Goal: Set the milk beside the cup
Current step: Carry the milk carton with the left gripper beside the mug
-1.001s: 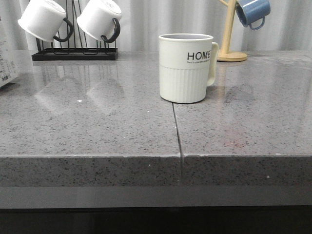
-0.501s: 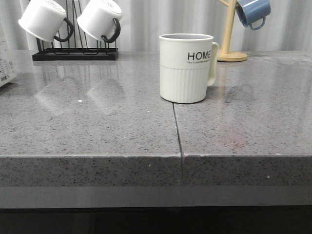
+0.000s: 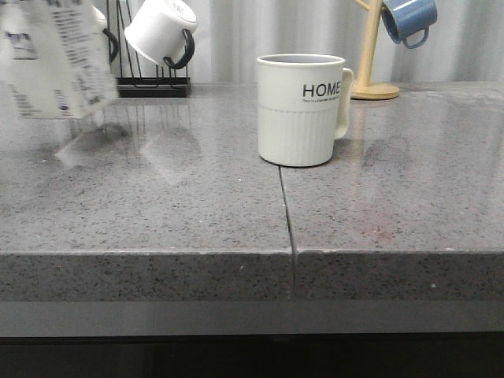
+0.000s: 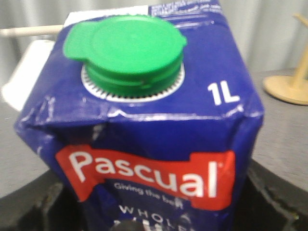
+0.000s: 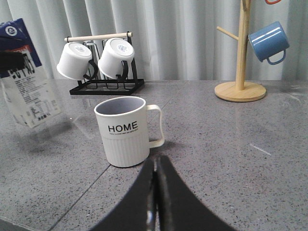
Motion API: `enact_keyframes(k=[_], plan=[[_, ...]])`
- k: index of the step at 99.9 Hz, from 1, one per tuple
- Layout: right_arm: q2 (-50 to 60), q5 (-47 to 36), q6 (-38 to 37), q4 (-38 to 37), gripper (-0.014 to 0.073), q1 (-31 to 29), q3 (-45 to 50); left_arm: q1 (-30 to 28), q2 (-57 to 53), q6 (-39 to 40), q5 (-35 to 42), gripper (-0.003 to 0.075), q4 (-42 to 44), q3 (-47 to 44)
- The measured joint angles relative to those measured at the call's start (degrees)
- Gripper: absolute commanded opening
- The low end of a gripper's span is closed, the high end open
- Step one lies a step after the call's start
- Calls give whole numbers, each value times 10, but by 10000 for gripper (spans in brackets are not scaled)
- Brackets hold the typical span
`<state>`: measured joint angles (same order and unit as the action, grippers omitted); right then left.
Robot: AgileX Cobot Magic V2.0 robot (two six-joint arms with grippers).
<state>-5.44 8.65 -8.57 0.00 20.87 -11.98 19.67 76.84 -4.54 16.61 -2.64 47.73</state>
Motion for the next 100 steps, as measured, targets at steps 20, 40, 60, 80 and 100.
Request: enact_keyframes(k=[20,40,60,80,100], plan=[[0,0,0,0,-66,0,0,58,31,0,-19,221,-16,31],[0,0,0,0,-66,0,0,92,80,0,-28,221,-21,78],[0,0,0,0,-66,0,0,124,111,0,-29,221,-22,96],[0,0,0,0,-66,0,0,146,134,0,-25,221,-22,111],[0,0,0,0,-66,0,0,149,146,0,-23,221,-22,119]])
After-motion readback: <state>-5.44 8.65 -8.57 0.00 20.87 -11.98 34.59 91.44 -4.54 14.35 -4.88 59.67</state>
